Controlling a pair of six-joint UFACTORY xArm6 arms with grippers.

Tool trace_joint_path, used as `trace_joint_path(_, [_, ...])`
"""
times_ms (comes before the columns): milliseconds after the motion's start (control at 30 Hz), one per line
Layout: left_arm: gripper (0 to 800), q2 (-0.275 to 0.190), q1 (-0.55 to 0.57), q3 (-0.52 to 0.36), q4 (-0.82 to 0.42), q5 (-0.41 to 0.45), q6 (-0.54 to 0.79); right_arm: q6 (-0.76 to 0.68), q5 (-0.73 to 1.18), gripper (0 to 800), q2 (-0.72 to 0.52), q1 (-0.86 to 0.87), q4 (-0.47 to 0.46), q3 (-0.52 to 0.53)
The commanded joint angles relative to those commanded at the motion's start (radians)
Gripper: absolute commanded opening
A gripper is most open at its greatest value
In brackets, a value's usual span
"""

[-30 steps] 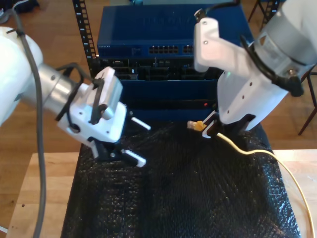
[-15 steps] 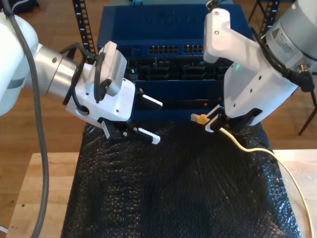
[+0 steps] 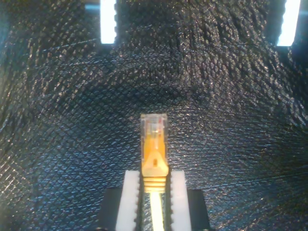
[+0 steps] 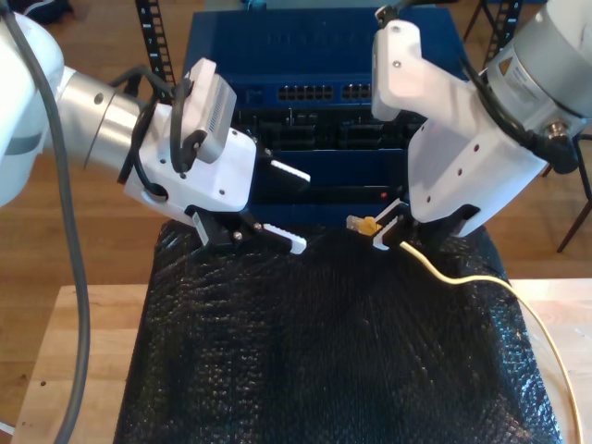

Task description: Grab the cable and plug it in

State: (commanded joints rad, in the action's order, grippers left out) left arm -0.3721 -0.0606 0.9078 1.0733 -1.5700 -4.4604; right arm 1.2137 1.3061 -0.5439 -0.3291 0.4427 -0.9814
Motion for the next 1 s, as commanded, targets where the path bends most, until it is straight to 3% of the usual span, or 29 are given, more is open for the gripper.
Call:
trace_joint_path(700, [799,-0.017,0.008,0.014,0.015,-0.040,-0.005,0.002,-0.021,4,0.020,0.000,0.000,-0.002])
trace_joint_path(1000, [799,-0.018,0.077,0.012,0.015,-0.038,-0.012,0.003,-0.023,6,0.026,-0.002,0.002,-0.008])
